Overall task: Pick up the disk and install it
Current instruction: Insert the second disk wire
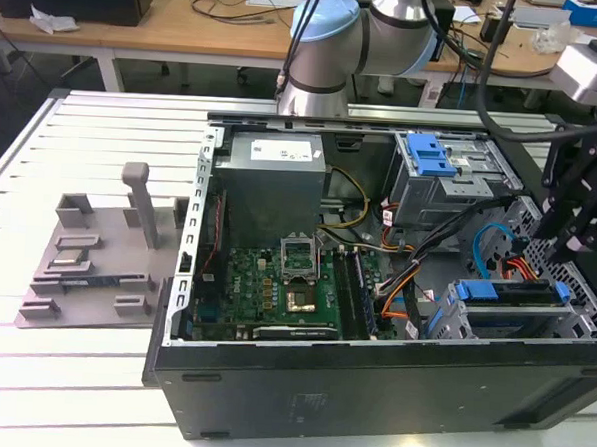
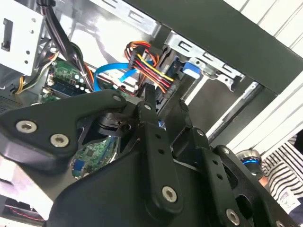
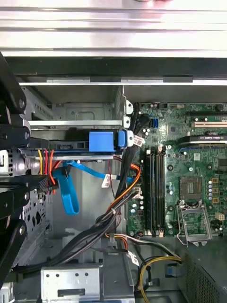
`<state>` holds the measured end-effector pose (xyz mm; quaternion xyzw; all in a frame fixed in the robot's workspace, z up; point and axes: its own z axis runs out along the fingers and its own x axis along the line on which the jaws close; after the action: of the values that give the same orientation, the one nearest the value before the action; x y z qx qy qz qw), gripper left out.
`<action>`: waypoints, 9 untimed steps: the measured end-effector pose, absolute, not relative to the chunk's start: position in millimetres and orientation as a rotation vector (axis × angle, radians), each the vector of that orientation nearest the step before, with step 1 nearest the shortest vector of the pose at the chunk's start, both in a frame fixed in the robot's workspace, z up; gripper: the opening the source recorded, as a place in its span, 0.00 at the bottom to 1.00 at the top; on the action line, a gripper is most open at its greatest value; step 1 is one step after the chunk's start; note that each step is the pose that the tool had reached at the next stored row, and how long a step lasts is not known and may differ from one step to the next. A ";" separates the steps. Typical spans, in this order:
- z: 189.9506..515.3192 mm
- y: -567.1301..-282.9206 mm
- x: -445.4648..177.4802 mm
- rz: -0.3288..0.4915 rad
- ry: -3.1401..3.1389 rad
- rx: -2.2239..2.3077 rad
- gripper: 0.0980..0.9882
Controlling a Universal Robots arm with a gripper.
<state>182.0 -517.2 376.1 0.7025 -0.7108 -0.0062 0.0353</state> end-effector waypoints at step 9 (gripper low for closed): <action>376.0 -515.2 163.1 -0.019 -2.183 2.160 0.30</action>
<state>163.1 -515.2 376.0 0.7028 -0.7105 -0.0062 0.0353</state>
